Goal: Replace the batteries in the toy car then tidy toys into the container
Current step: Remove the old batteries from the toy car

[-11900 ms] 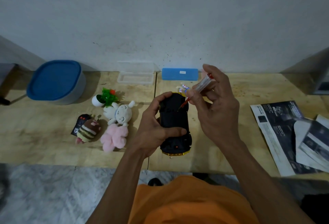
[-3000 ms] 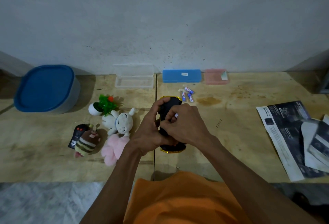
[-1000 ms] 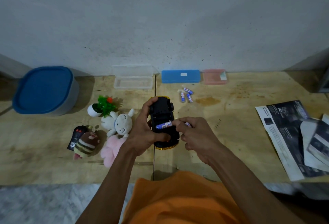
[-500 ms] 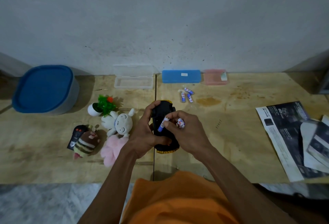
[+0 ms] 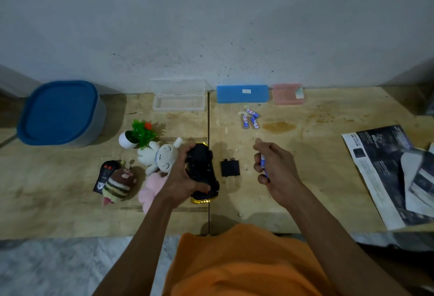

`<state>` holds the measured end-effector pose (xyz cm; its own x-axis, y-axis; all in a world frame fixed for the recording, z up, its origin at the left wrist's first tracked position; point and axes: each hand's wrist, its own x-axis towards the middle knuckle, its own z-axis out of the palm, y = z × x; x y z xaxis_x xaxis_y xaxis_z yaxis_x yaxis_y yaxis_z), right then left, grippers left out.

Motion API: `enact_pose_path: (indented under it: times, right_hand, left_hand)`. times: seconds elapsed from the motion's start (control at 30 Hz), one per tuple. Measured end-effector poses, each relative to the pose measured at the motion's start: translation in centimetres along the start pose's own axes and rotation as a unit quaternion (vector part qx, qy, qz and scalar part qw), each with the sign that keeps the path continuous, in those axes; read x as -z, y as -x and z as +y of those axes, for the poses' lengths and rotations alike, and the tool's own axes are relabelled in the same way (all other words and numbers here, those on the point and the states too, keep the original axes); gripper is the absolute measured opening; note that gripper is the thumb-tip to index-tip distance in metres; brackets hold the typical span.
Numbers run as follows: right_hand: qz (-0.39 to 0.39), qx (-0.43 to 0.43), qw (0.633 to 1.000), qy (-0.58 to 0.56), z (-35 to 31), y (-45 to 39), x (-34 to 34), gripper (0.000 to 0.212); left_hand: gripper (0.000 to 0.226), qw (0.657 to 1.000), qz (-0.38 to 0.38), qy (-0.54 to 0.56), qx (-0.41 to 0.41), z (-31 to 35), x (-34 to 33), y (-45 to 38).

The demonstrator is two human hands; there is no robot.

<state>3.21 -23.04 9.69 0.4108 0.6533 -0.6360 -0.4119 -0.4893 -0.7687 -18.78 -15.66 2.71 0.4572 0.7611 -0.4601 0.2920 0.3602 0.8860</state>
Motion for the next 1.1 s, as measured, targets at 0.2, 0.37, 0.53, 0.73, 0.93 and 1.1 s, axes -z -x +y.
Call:
enact_pose_path:
  times: [0.2,0.37,0.53,0.73,0.93,1.1]
  right_hand:
    - [-0.006,-0.020,1.000,0.014,2.0,0.4,-0.8,0.019]
    - [0.000,-0.020,1.000,0.007,2.5,0.4,-1.2,0.018]
    - [0.006,-0.014,1.000,0.004,2.8,0.5,-1.5,0.016]
    - [0.020,-0.031,0.999,-0.017,3.2,1.0,-2.4,0.016]
    - [0.043,-0.045,0.997,-0.048,3.7,1.4,-3.2,0.015]
    - [0.064,-0.052,0.994,-0.067,3.5,1.1,-2.7,0.015]
  left_hand:
    - [0.117,0.996,-0.040,-0.080,0.018,-1.7,-1.1,-1.4]
    - [0.123,0.988,-0.051,-0.140,0.029,-2.3,-0.7,-2.6]
    - [0.123,0.984,-0.051,-0.166,0.033,-2.5,0.4,-2.7]
    - [0.135,0.959,-0.038,-0.278,0.029,-2.8,1.5,-2.9]
    - [0.134,0.937,-0.038,-0.346,0.006,-2.9,1.5,-2.8]
    - [0.130,0.926,-0.046,-0.373,0.023,-2.4,1.3,-2.6]
